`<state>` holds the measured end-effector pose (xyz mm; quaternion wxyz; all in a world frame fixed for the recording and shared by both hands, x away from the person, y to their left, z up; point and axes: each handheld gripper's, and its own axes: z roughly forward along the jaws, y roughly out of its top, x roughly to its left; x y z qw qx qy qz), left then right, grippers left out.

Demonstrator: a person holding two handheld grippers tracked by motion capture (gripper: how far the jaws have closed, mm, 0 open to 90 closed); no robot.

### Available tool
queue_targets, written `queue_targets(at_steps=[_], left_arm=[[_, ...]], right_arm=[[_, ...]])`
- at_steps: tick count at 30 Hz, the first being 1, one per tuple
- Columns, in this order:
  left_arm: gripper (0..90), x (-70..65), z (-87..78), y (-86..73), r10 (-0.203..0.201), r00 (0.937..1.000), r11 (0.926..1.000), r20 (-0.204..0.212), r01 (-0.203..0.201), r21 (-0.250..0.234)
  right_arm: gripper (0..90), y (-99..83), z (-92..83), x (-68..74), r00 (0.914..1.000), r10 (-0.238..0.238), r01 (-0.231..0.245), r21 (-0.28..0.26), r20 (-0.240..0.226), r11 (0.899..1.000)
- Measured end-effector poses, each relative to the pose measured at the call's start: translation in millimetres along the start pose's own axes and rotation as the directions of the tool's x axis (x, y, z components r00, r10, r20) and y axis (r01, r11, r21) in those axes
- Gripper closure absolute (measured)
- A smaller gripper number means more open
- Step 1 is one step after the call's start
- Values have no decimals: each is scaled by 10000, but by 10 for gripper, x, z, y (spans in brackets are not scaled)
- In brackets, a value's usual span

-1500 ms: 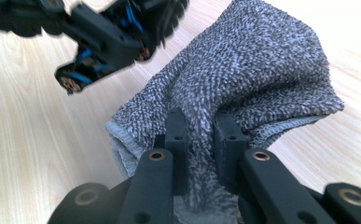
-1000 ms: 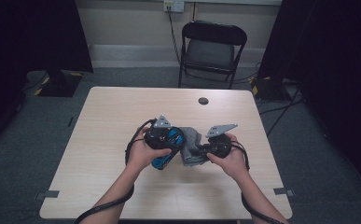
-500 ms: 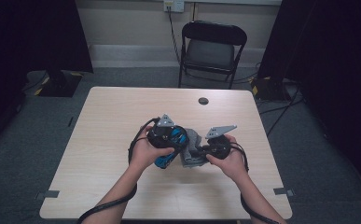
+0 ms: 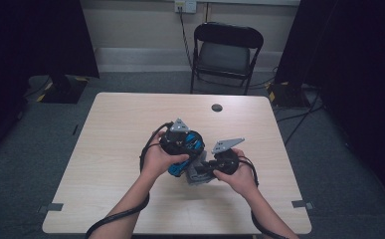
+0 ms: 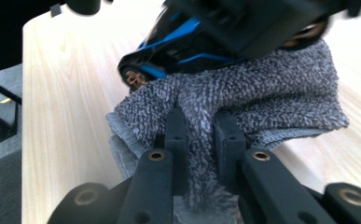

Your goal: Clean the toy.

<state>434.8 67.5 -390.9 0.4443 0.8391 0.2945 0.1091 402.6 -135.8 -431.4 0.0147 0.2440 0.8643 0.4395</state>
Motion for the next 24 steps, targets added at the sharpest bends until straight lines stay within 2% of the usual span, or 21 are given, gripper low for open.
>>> queue_targets(at_steps=[5,7,13,20,24], left_arm=[[255,5,-4,49,27,10000,10000,-88,-28,-77],[255,11,1,55,-20,10000,10000,-92,19,-67],[255,45,4,81,-192,9998,9997,-110,190,-153],[255,48,-5,130,-197,9996,9995,-188,192,-242],[255,57,-13,138,-365,9992,9987,-190,358,-365]], right_arm=[[787,7,66,73,9997,-192,194,127,-161,9997],[786,7,85,98,9995,-310,310,177,-49,9994],[786,-1,140,124,9995,-229,232,171,-204,9996],[786,-10,216,167,9985,-230,239,172,-501,9996],[786,-14,242,185,9979,-232,244,199,-599,9995]])
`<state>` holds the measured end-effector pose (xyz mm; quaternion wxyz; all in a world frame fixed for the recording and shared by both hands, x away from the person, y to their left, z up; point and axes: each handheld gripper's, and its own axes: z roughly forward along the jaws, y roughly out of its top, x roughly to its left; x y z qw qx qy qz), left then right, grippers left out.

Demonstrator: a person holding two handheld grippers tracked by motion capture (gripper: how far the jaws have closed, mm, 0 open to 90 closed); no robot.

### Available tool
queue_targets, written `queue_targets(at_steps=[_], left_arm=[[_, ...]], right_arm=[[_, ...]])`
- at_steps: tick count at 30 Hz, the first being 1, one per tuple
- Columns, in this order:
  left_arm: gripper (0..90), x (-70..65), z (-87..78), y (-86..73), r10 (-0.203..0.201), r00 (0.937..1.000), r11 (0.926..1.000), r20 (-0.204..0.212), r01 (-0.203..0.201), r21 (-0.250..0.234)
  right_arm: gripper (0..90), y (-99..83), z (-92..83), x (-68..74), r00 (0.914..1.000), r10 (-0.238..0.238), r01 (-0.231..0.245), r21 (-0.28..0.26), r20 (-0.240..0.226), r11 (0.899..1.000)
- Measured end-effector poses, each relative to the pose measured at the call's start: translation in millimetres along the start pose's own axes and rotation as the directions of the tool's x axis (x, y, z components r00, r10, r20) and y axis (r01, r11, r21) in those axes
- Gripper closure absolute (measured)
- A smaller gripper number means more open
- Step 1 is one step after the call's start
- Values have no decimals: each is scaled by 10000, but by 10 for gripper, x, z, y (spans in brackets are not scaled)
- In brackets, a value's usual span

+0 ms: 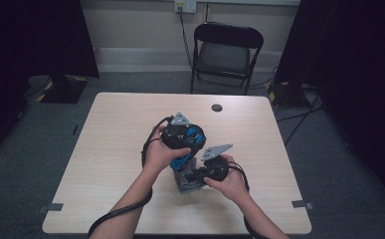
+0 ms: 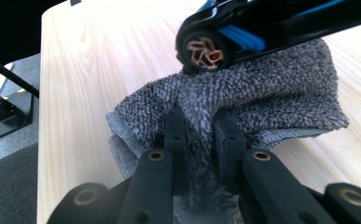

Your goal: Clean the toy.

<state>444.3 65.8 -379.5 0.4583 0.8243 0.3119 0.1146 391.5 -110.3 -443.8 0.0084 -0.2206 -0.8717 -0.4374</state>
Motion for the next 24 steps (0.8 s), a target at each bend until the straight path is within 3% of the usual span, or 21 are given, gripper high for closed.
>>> queue_targets(at_steps=[14,24], left_arm=[[255,-4,12,39,-68,10000,9998,-39,67,-191],[255,50,-114,10,-4,9999,9999,-139,2,-144]], right_arm=[[785,-19,80,58,9991,-354,365,502,-220,9981],[786,-96,-183,-150,9983,63,-93,498,583,9987]])
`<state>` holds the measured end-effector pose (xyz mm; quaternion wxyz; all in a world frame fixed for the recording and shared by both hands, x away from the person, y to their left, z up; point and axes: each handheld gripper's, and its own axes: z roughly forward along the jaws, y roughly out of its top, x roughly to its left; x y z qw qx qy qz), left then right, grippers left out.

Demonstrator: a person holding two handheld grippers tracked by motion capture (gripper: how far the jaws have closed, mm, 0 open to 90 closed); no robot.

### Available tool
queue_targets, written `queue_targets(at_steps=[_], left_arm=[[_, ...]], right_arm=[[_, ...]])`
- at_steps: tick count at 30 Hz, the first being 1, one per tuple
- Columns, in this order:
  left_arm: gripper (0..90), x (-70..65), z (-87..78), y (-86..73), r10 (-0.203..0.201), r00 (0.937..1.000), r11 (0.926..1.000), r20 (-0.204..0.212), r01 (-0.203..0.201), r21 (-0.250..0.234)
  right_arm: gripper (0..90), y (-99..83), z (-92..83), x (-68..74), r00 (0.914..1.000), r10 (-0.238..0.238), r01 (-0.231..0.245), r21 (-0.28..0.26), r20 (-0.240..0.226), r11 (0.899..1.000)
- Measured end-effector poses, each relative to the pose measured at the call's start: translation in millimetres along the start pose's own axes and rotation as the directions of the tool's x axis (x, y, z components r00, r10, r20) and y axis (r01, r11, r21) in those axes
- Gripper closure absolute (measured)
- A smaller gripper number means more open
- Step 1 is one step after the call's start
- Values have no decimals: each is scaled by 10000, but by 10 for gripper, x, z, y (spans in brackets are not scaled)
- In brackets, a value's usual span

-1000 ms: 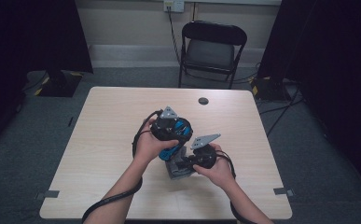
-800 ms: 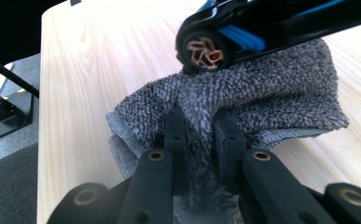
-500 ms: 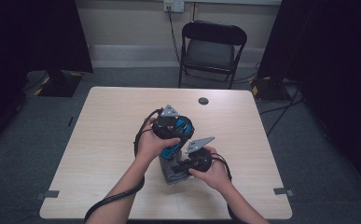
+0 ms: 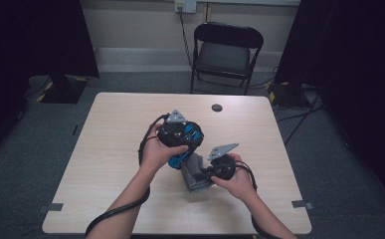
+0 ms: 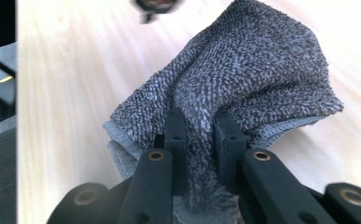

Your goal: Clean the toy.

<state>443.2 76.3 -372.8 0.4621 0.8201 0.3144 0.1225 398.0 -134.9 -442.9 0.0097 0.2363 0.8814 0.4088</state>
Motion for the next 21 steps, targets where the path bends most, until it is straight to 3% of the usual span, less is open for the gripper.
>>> queue_targets(at_steps=[9,21], left_arm=[[255,17,-57,-89,117,9999,9997,88,-119,199],[255,-9,-69,-251,241,9994,9981,237,-254,553]], right_arm=[[785,-32,-257,-235,9945,584,-562,-273,867,9980],[785,46,-347,-283,9905,613,-568,-398,1231,9976]])
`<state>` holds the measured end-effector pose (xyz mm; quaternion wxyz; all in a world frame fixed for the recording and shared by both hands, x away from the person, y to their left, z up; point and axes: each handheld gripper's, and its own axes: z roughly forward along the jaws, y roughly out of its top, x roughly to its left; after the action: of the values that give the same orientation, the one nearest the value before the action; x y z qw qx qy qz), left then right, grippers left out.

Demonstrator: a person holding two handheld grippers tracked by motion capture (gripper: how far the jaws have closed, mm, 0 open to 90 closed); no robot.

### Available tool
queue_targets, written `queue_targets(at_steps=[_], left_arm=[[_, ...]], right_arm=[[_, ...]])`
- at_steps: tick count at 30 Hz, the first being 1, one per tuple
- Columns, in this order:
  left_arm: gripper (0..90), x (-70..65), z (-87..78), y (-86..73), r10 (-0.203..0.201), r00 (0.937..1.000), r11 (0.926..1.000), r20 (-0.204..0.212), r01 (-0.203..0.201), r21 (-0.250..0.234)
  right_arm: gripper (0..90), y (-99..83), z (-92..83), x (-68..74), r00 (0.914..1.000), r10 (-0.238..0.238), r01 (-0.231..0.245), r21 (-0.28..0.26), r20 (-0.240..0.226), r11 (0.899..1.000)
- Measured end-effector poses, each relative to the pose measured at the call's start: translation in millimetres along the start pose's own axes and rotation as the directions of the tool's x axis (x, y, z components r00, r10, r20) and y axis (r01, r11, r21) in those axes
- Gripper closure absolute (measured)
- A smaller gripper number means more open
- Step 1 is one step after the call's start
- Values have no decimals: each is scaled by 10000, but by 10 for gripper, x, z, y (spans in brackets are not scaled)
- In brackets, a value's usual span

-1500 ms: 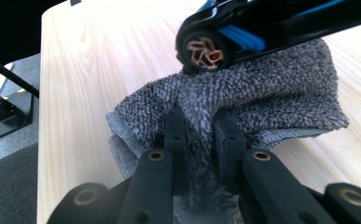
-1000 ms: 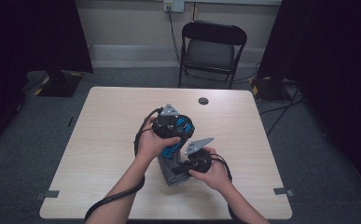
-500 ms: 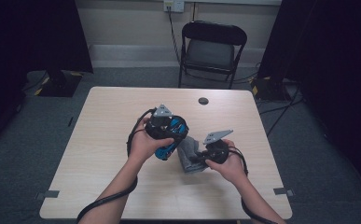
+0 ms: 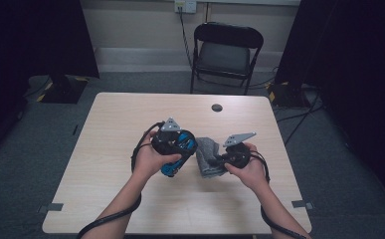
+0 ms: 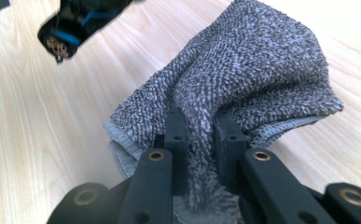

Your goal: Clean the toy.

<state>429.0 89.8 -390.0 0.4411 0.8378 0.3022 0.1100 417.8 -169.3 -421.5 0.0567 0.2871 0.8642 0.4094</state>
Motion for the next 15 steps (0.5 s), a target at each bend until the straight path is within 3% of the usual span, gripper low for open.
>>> queue_targets(at_steps=[15], left_arm=[[255,-45,64,-116,160,9994,9995,313,-168,264]], right_arm=[[785,113,-58,-32,10000,39,-37,-301,53,9995]])
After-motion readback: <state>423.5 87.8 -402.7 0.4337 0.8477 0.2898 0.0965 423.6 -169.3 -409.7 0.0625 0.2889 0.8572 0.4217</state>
